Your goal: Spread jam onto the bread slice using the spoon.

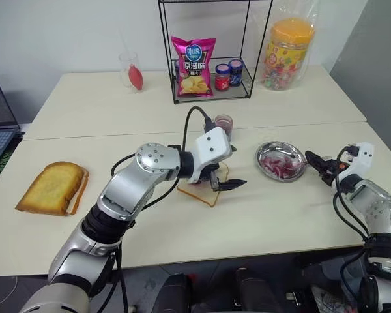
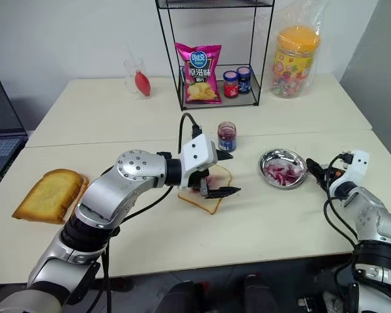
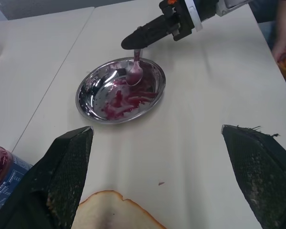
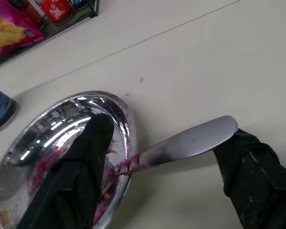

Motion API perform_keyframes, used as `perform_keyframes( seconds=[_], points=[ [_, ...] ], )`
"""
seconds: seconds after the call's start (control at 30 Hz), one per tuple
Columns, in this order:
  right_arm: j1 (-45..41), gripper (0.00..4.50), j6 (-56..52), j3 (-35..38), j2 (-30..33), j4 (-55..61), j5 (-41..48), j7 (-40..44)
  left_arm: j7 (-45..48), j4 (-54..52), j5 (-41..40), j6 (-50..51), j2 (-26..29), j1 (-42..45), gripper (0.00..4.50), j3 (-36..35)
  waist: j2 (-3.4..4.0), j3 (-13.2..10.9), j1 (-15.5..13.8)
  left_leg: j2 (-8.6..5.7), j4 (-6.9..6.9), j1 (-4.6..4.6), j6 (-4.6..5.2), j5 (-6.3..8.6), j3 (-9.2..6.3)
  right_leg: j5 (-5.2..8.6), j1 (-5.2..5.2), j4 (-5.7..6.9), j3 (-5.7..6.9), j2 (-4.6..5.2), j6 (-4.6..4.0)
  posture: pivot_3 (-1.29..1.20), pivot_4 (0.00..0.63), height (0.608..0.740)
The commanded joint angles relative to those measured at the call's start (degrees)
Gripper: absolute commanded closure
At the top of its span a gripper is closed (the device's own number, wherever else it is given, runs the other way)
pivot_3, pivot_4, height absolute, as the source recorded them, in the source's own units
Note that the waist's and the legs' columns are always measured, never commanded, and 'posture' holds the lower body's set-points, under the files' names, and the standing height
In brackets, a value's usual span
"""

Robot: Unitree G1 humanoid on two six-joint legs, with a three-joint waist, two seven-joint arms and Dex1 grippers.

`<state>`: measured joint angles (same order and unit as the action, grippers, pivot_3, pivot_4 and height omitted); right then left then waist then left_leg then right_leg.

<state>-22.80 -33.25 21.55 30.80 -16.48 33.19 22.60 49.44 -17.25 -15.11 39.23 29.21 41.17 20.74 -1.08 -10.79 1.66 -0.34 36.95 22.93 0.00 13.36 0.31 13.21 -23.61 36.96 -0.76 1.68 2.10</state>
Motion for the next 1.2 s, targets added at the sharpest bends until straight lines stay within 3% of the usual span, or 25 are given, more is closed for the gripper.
perform_keyframes(
  seconds=[0.03,0.33,0.63,0.83,1.0,1.2],
  points=[
    [0.9,0.47,4.7,0.4,1.0,3.0,-2.4,1.4,-0.1,-0.7,0.5,-1.4,-0.1,0.4,0.00,-1.3,0.00,0.0,0.0,0.00,0.00,0.00,0.00,0.00,-0.01,0.00,0.00,0.00,0.01,0.00,0.00,0.00,0.150,0.740],
    [4.1,0.47,11.2,-2.6,0.1,8.1,-7.1,3.9,-0.5,-0.3,1.1,-2.1,-0.1,0.3,0.00,-1.5,0.00,0.0,0.0,0.01,0.01,-0.03,0.00,0.00,0.00,-0.01,0.00,0.04,-0.01,0.00,0.00,0.00,0.150,0.740],
    [2.8,0.47,15.2,0.4,-0.8,9.9,-6.8,2.3,-3.1,0.2,1.6,-2.5,0.5,-0.9,0.00,-5.1,0.00,0.0,0.0,0.01,0.01,-0.03,0.00,0.00,0.00,-0.01,0.00,0.03,-0.02,0.01,0.01,0.00,0.150,0.740],
    [7.5,0.47,8.8,-0.5,5.0,23.6,-3.5,8.0,-3.0,-2.9,-0.5,-2.1,8.8,-8.3,0.00,-16.6,0.00,0.0,0.2,0.10,-0.04,-0.04,0.00,0.00,-0.01,-0.01,-0.09,0.10,-0.02,-0.05,0.00,0.00,0.150,0.740],
    [14.8,0.47,2.0,-0.6,13.7,33.7,1.1,17.7,4.1,-6.0,-1.8,-5.0,20.9,-20.7,0.00,-23.9,-0.01,0.0,-0.1,0.14,-0.04,0.00,-0.01,0.01,-0.05,0.02,-0.07,0.02,0.05,-0.04,-0.04,0.00,0.150,0.740],
    [23.7,0.47,3.6,0.9,22.8,37.4,-0.8,28.1,7.8,-6.1,-1.8,-9.2,26.9,-31.0,0.00,-29.9,-0.14,0.0,-0.7,0.04,0.09,-0.04,0.01,0.01,-0.04,0.20,0.03,-0.02,0.13,0.44,-0.37,0.00,0.150,0.740]
  ],
)
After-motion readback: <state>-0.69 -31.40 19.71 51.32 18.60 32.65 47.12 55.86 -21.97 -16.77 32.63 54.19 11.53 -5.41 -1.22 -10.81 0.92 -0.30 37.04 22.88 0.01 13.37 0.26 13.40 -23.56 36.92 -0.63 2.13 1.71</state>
